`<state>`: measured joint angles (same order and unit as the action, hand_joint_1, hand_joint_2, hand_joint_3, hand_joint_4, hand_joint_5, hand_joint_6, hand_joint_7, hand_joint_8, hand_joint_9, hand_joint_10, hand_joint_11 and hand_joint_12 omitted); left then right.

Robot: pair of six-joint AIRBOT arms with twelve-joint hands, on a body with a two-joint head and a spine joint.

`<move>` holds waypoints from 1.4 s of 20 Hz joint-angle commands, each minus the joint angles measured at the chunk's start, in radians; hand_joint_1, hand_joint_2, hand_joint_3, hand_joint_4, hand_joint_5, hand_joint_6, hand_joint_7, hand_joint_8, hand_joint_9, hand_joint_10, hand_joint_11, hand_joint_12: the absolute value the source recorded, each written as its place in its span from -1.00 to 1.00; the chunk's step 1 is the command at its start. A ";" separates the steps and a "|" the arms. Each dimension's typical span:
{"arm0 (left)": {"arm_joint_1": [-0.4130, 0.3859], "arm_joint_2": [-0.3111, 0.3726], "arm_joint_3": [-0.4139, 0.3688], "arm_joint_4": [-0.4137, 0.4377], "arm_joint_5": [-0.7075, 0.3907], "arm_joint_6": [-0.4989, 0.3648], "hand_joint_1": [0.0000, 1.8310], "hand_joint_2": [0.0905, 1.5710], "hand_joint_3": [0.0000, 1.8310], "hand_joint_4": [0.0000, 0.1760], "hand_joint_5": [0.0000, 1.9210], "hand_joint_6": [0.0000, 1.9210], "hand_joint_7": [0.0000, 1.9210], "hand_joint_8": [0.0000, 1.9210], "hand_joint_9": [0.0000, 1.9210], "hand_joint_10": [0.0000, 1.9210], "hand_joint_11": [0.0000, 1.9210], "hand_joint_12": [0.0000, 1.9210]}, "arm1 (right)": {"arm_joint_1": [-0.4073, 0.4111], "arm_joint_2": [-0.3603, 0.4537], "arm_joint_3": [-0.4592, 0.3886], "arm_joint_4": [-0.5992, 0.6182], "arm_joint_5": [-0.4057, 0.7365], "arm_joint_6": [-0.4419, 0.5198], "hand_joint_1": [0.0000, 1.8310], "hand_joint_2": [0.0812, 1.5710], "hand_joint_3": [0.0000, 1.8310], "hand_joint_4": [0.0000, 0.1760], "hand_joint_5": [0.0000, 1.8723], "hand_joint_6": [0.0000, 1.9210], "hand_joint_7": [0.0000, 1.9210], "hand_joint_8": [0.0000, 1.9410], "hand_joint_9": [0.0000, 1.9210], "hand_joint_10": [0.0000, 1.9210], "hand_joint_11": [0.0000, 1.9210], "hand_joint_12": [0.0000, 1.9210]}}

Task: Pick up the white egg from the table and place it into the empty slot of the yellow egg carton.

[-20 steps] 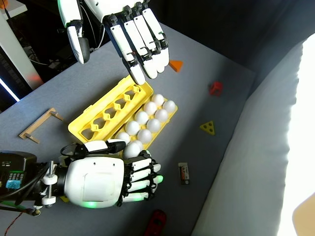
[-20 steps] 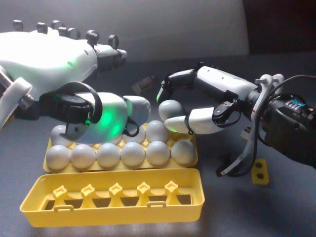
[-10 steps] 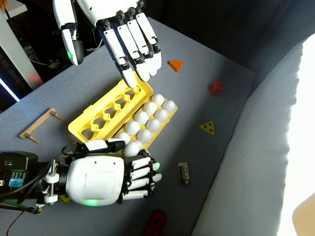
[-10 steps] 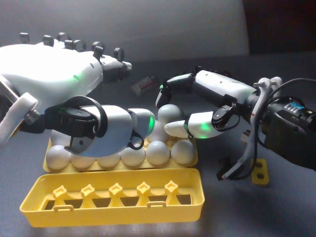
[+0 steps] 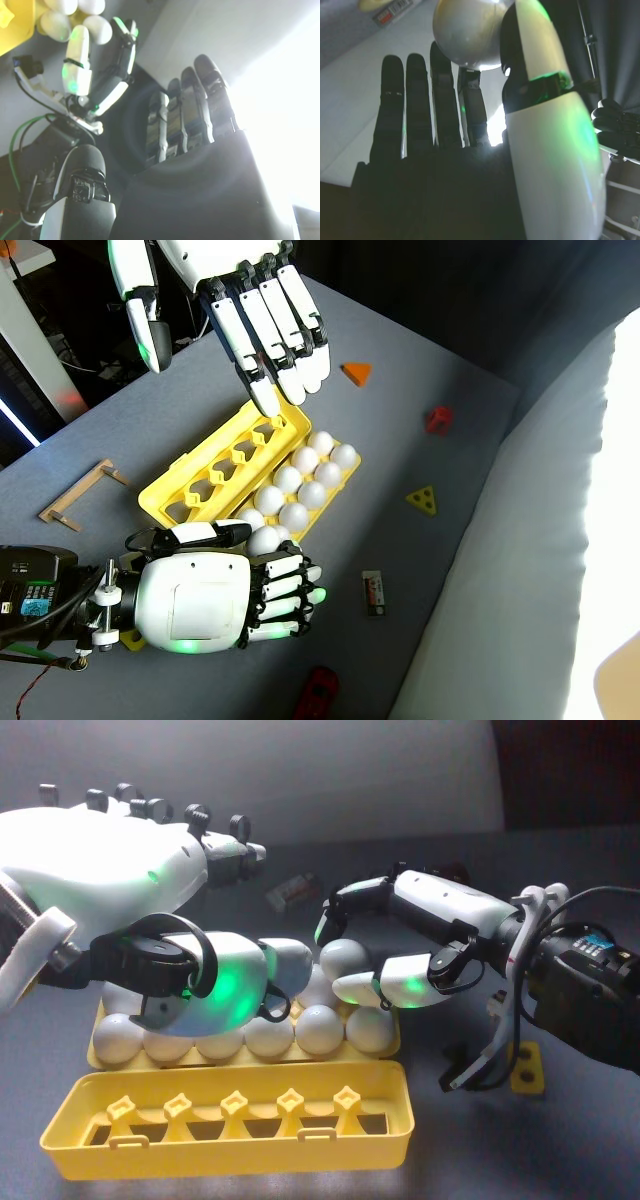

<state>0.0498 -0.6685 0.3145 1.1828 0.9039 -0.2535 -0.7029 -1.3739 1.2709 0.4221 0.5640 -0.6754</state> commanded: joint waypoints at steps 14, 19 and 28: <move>-0.014 0.007 -0.010 0.082 0.005 -0.003 -1.00 0.66 -1.00 -0.69 -0.82 -1.00 -0.83 -1.00 -0.83 -1.00 -1.00 -0.33 | -0.006 -0.009 -0.001 -0.029 0.123 -0.006 0.14 0.51 -1.00 -1.00 -0.15 0.32 -0.48 -1.00 -0.69 -0.96 -1.00 -0.04; -0.014 0.007 -0.013 0.082 0.008 -0.003 -1.00 0.66 -1.00 -0.69 -0.82 -1.00 -0.83 -1.00 -0.82 -1.00 -1.00 -0.30 | -0.009 -0.009 -0.001 -0.032 0.125 -0.009 0.08 0.32 -1.00 -1.00 -0.37 -0.35 -0.51 -1.00 -0.68 -0.96 -1.00 -0.05; -0.012 0.007 -0.013 0.082 0.010 -0.003 -1.00 0.65 -1.00 -0.69 -0.82 -1.00 -0.82 -1.00 -0.83 -1.00 -1.00 -0.30 | -0.008 -0.009 -0.001 -0.035 0.126 -0.009 0.05 0.27 -1.00 -1.00 -0.44 -0.46 -0.52 -1.00 -0.66 -0.96 -1.00 -0.07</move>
<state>0.0498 -0.6685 0.3084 1.1812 0.9272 -0.2562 -0.7166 -1.3792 1.2709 0.4053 0.5789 -0.6903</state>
